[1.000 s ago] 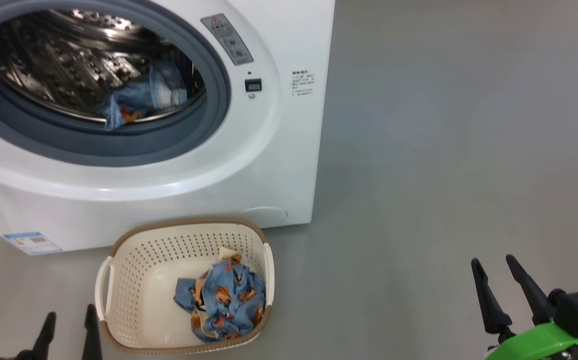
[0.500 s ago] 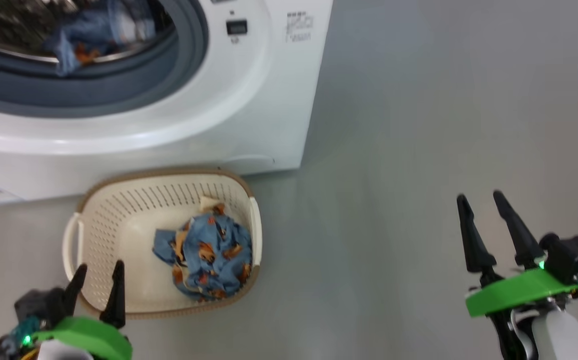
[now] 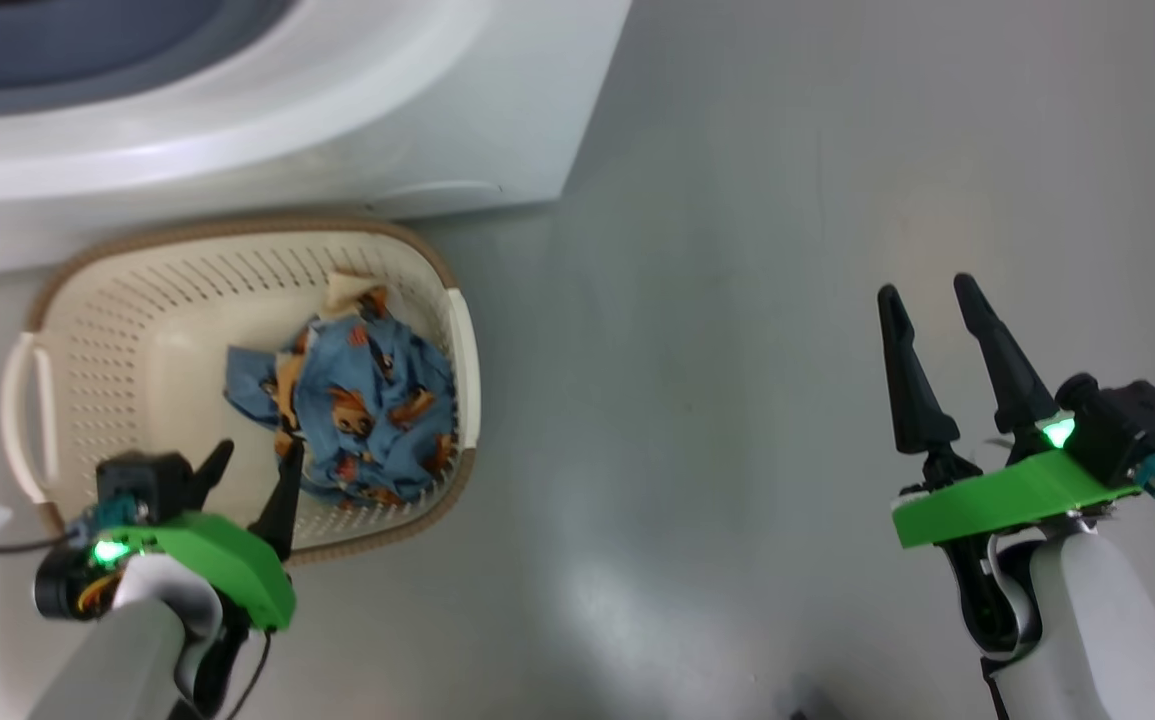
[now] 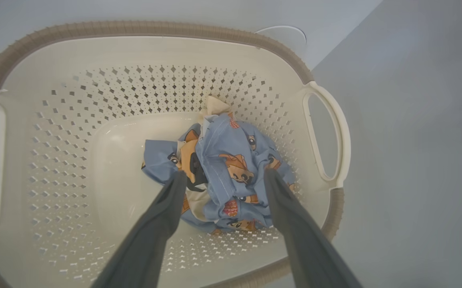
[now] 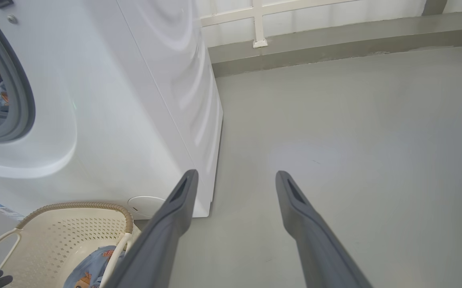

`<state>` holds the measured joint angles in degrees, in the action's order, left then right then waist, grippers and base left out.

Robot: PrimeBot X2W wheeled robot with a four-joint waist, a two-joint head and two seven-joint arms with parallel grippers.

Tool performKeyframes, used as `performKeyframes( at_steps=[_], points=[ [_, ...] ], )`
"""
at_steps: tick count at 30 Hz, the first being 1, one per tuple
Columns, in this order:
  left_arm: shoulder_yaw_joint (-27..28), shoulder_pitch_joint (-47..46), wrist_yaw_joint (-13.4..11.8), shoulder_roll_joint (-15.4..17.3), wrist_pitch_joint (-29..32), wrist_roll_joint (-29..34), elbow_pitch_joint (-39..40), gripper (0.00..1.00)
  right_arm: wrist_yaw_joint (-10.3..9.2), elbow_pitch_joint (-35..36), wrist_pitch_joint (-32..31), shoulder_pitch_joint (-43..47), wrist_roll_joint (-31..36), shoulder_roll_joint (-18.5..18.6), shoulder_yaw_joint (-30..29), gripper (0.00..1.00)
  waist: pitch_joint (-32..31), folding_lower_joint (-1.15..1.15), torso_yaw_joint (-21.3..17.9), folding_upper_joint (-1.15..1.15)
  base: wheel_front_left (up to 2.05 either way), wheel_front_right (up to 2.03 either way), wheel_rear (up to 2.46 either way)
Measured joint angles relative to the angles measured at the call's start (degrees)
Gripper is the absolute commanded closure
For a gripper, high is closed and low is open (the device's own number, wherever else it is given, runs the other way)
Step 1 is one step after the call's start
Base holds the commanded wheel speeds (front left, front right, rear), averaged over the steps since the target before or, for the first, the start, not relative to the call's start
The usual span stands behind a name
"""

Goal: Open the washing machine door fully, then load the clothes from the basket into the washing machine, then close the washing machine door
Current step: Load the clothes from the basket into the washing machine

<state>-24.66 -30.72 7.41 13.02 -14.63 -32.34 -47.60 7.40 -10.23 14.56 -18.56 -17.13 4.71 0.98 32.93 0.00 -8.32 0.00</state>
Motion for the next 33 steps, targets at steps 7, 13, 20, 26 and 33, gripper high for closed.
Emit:
performKeyframes(
  at_steps=[7, 13, 20, 26, 33],
  points=[
    [-11.7, -7.6, 0.0, 2.3, 0.0, -7.7, -4.9, 0.0, 0.0, 0.4, 0.0, -2.4, 0.0, -0.8, 0.6, 0.0, 5.6, 0.0, -1.7, 0.0, 0.0, 0.0, 0.0],
    [-21.6, -12.3, 0.0, 4.3, 2.2, -14.5, -5.8, 0.0, 0.0, 1.0, 0.0, -4.2, 0.0, -1.1, 1.7, 0.0, 9.3, 0.0, -3.1, 0.0, 0.0, 0.0, 0.0],
    [-31.2, -17.0, 0.0, 7.5, 4.2, -23.3, -5.9, 0.0, 0.0, 1.2, 0.0, -5.3, 0.0, -1.4, 2.7, 0.0, 12.6, 0.0, -5.2, 0.0, 0.0, 0.0, 0.0],
    [-37.0, -20.0, 0.0, 9.2, 5.1, -28.6, -5.6, 0.0, 0.0, 1.3, 0.0, -5.3, 0.0, -1.5, 3.6, 0.0, 14.1, 0.0, -6.6, 0.0, 0.0, 0.0, 0.0],
    [-42.7, -22.7, 0.0, 9.9, 6.7, -32.9, -7.0, 0.0, 0.0, 1.8, 0.0, -5.3, -0.1, -1.6, 4.3, 0.0, 15.2, 0.0, -7.8, 0.0, 0.0, 0.0, 0.0]
  ],
)
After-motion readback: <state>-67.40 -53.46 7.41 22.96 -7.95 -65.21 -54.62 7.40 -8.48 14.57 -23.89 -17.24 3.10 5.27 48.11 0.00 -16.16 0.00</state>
